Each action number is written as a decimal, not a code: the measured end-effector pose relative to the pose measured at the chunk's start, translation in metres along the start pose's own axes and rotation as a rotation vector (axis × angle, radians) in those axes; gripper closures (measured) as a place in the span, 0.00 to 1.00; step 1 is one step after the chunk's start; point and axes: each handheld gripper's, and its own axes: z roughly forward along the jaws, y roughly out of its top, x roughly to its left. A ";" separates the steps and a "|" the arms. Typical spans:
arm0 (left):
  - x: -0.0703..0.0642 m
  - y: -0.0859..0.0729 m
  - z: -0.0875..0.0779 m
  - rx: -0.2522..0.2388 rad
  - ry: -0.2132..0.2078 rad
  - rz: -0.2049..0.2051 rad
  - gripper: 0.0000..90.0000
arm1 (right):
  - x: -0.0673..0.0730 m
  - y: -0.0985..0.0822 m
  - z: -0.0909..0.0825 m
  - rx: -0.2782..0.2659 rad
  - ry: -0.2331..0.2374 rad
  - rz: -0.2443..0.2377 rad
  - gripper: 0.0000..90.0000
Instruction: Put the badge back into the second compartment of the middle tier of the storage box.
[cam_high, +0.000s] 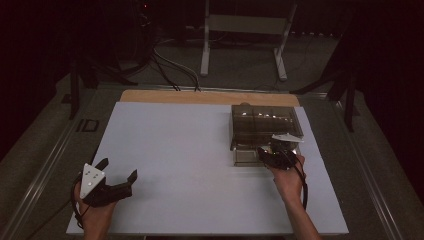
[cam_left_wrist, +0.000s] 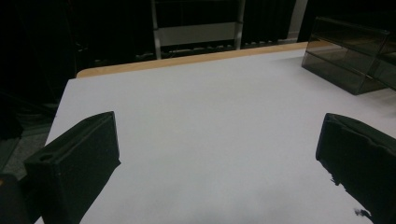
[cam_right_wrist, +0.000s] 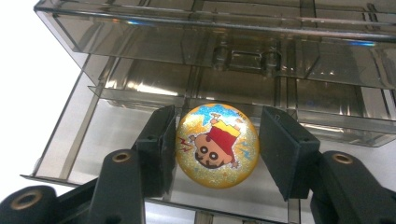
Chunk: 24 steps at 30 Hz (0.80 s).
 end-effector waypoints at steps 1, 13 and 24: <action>0.000 0.000 0.000 0.000 0.000 -0.001 0.01 | 0.000 0.000 0.000 0.002 -0.001 0.000 0.53; 0.000 0.000 0.000 0.001 -0.001 -0.001 0.01 | -0.003 -0.003 0.006 0.015 -0.001 0.009 0.53; 0.000 0.000 0.000 0.002 -0.001 -0.003 0.01 | -0.003 -0.005 0.011 0.029 -0.012 0.004 0.53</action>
